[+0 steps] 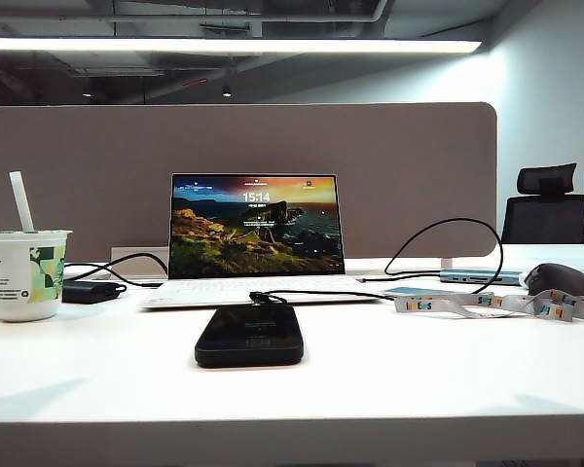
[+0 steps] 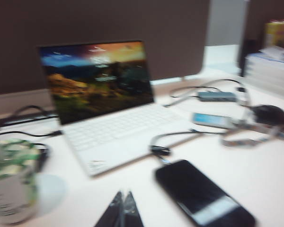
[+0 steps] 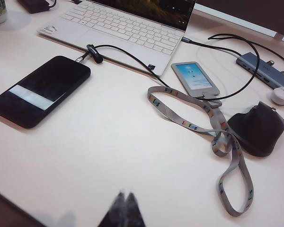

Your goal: Pick up the black phone, pick up the charger plug, insert the charger plug into the phone's charging port, and finally place the connected phone back on the desk.

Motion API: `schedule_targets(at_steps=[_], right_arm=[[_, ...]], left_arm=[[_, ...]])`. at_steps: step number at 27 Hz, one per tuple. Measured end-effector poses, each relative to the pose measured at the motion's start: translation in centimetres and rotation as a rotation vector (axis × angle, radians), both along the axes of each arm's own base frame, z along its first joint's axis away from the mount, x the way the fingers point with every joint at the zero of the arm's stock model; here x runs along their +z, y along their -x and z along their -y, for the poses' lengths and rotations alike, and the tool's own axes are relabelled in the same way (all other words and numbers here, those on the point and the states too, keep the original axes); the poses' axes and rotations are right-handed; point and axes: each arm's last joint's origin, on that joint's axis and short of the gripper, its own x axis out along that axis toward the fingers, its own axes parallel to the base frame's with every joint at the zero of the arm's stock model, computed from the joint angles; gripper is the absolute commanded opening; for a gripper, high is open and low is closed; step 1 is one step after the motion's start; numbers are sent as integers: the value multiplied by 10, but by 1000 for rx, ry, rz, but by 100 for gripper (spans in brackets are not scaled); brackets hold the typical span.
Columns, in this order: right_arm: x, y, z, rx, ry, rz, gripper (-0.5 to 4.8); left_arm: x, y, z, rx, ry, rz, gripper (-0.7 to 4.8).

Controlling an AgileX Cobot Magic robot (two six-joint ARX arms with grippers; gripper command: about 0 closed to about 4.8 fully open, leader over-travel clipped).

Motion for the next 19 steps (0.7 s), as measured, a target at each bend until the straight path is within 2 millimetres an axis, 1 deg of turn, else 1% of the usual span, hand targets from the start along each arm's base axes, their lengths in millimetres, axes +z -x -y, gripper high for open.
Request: schedule_targets(at_steps=[7,9,11,12,13,14,17,19], right_arm=[[0,0,0,0,0,0,-4],[0,0,0,0,0,0,-4],[0,0,0,0,0,0,-4],[0,0,0,0,0,0,-4],[0,0,0,0,-1,1,-4],[0,1,0,0,-2,3,-4],[0,1,0,-1,-3,5,-4],[0,1,0,-1,-3,5,-4]], left_arm=[[2,-6,-23,184,-3,25,-7],[1,-7,-27,209,-3,32,-7],[-5,-9,-30,250,-5,26,-7],[-15,-12,-32,272,-8,-1,-7],[-19,-13,-33,273,-9,-9,-7],[-27,-15,-33,273,-9,-6,-7],[-24,-15,-33,277,-6,22,-7],[-23,-15,-33,327,-4,39,-7]])
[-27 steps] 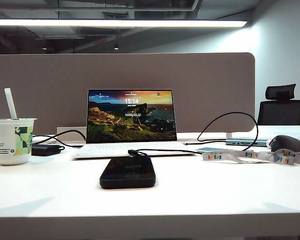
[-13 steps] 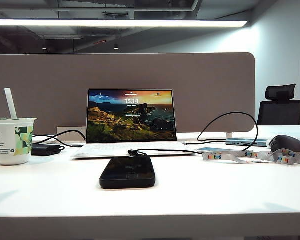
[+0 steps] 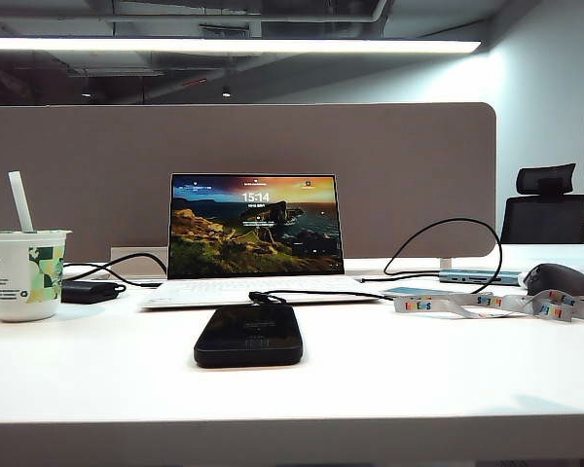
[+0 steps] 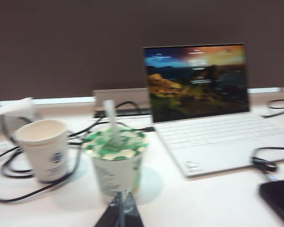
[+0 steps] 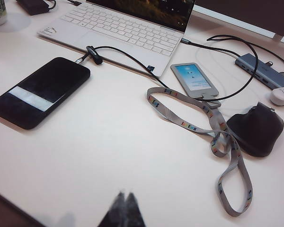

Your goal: Pick up the black phone, pick up the charger plug, insert the charger plug into the phone's charging port, and finally place the connected phone back on the desk.

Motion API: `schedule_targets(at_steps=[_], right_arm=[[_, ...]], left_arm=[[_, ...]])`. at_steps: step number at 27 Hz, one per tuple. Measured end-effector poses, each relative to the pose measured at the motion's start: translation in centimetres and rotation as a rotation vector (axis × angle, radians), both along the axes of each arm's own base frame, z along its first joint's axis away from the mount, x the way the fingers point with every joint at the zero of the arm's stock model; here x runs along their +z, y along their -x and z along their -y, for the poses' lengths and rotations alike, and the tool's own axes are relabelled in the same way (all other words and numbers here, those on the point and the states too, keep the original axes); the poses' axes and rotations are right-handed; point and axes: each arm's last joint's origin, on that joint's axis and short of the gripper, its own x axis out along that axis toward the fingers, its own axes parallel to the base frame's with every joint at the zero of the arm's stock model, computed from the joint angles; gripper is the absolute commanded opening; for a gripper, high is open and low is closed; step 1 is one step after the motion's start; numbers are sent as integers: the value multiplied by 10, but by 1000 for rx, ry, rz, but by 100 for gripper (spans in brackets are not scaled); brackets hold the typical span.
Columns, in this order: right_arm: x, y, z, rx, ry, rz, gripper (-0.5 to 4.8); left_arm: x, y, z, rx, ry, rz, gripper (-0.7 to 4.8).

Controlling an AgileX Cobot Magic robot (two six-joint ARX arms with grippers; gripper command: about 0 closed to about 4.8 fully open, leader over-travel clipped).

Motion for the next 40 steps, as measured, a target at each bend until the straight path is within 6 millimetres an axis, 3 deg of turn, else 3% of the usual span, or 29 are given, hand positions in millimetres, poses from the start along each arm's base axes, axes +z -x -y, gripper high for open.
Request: schedule_targets(at_steps=[33,40], right_arm=[[0,0,0,0,-1,0,-4],[-30,-10,1,-121,2,65,-4]], left_arm=[[-3,0,5,45,-9,-32,-6],[-3,0,5,45,-10,-32,-6]])
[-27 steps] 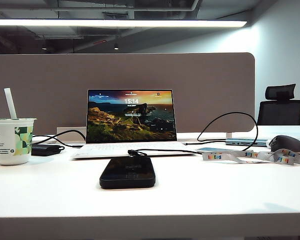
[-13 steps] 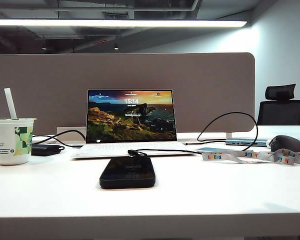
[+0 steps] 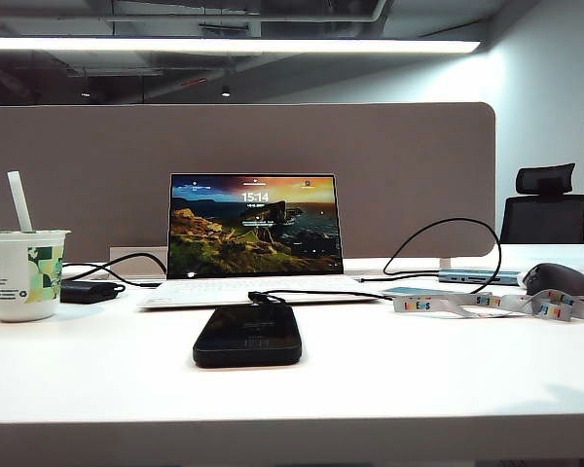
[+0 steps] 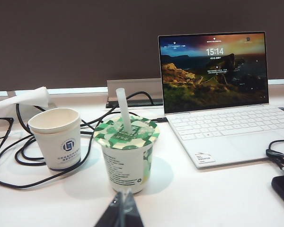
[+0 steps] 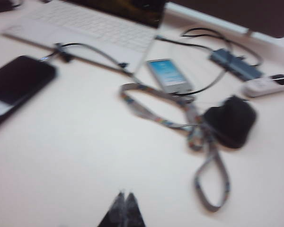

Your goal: Pick up the black phone, pick up the charger plug, insert the charger plug into the phone's charging port, and finally place the connected phone back on the desk.

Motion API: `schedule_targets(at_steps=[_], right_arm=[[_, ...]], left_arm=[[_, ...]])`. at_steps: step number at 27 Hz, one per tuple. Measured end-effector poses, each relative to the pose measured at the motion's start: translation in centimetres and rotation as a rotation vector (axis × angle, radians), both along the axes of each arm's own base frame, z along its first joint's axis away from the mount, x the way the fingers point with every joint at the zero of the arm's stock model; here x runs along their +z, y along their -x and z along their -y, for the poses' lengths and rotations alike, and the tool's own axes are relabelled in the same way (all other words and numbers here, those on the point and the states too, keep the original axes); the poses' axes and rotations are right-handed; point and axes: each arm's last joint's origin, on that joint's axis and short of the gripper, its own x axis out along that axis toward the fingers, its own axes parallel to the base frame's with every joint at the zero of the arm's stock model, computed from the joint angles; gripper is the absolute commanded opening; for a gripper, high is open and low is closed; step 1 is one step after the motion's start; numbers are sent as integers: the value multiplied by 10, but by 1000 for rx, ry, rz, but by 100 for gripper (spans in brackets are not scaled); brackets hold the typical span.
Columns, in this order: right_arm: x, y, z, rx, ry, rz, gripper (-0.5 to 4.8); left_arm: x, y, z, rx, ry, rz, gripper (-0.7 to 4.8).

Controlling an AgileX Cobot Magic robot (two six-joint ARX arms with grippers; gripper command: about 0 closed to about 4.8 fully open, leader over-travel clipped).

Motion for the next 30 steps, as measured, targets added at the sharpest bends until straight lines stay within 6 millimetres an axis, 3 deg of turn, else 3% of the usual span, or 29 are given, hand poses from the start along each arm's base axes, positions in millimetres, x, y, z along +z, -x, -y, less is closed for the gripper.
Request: schedule_targets(at_steps=[7,14,30], right_arm=[[-34,-16,5,-145,-67,186,-4],[-52,-20,15,-233,-63,192,-4],[-47,-14,33,-382,-220,316,-4]], left_arm=[[0,0,0,-1,0,0,-6],[0,0,0,-2,0,0,-6],[0,0,0,-2,0,0,-6]])
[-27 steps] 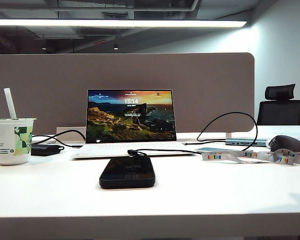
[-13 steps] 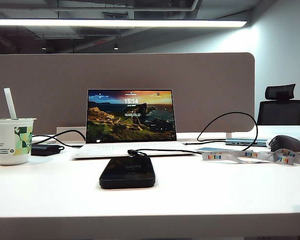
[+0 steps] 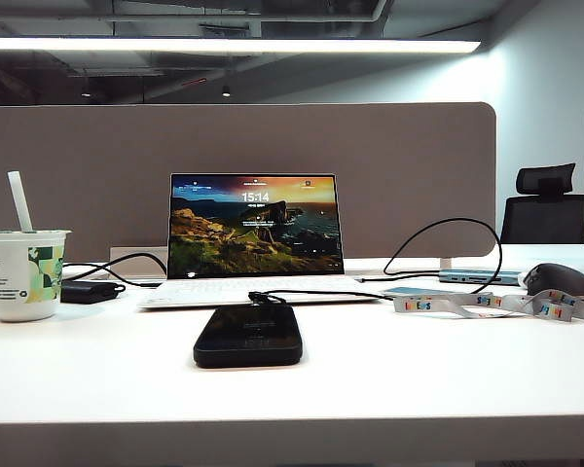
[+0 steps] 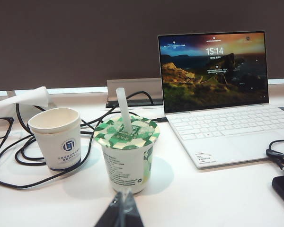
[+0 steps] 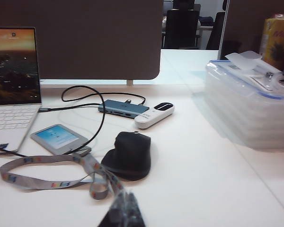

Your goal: Pick up the black phone, pick up the charger plug, insert the charger plug into the phone's charging port, and finally place the connected phone back on the desk.

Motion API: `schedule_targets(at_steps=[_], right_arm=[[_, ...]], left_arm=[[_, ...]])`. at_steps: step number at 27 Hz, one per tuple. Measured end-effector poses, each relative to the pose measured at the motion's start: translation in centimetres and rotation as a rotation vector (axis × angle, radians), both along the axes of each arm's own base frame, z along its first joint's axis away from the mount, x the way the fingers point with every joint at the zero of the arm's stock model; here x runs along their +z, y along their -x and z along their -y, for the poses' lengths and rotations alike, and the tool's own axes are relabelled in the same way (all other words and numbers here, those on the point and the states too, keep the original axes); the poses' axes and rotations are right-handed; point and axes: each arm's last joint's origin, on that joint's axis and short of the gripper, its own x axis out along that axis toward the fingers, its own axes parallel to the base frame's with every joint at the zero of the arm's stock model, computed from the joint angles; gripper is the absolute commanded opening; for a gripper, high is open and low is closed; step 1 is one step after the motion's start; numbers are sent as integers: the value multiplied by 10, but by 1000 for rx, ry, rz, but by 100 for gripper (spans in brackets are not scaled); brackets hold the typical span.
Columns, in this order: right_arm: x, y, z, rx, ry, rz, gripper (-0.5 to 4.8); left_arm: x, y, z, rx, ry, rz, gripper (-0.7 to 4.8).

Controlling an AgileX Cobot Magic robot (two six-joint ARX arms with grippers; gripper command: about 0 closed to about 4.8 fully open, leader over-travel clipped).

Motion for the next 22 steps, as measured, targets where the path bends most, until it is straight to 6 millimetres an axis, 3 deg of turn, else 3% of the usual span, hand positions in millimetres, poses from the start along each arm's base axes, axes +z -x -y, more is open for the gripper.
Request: schedule_targets(at_steps=[6,22], right_arm=[[-1,0,0,99,-14,-8,-4],[-2,0,2,18,-22,-19,-4]], left_arm=[[0,0,0,-1,0,0,-6],[0,0,0,-1,0,0,-6]])
